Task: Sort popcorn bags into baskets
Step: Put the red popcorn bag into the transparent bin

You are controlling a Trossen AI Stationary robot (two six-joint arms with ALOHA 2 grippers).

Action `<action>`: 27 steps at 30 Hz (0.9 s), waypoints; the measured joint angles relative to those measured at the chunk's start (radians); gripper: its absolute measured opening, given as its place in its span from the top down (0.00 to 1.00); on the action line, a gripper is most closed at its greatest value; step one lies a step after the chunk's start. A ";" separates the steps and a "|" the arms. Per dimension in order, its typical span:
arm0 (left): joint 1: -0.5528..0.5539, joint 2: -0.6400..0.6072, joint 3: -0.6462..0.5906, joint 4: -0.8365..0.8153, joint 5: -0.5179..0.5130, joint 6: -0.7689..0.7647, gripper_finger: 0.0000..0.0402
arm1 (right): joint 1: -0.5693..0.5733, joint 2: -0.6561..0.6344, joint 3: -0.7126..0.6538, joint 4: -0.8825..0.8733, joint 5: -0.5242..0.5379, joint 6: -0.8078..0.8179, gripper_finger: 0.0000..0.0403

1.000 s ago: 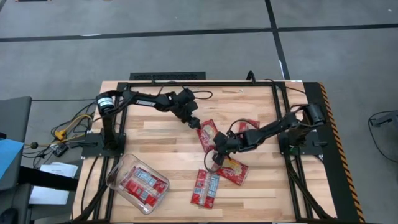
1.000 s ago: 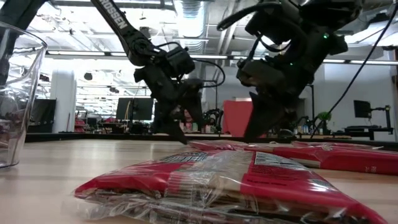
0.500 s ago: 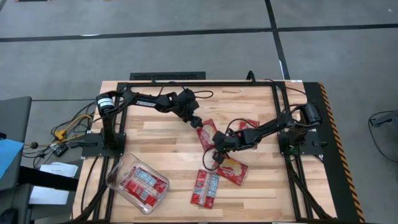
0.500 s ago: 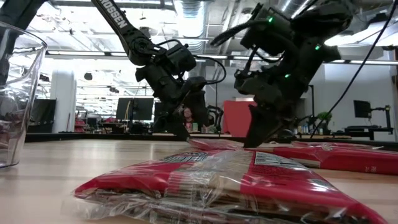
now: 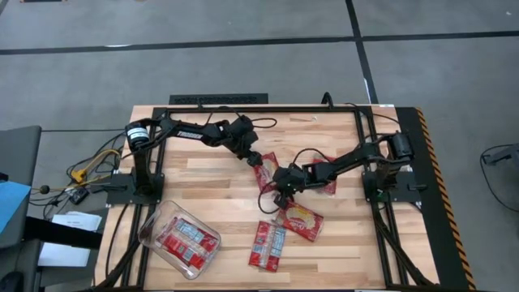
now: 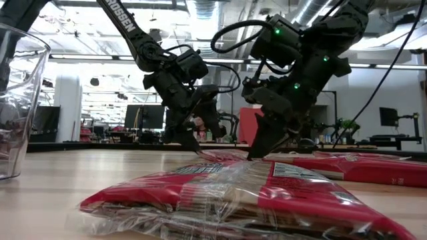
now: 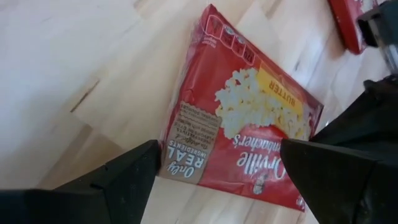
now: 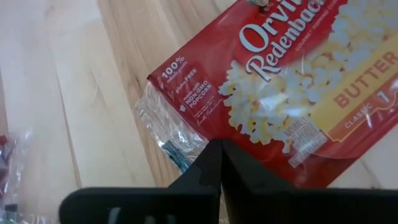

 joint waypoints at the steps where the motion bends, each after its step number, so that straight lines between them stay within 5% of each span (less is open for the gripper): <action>1: -0.001 0.000 -0.005 -0.001 0.000 -0.002 0.19 | -0.002 0.000 0.000 0.000 -0.001 -0.010 0.95; 7: -0.001 -0.002 -0.027 0.008 0.032 -0.027 0.21 | -0.005 0.001 -0.001 0.002 -0.001 -0.039 0.93; 16: 0.000 -0.009 -0.031 -0.020 0.085 -0.124 0.42 | 0.050 -0.044 -0.006 -0.028 0.024 -0.056 0.92; 22: 0.018 -0.012 0.005 0.002 0.126 -0.122 0.35 | 0.099 -0.111 -0.003 -0.034 0.076 -0.064 0.97; 27: 0.019 -0.012 0.021 -0.008 0.142 -0.121 0.23 | 0.100 -0.112 -0.004 -0.065 0.075 -0.021 0.93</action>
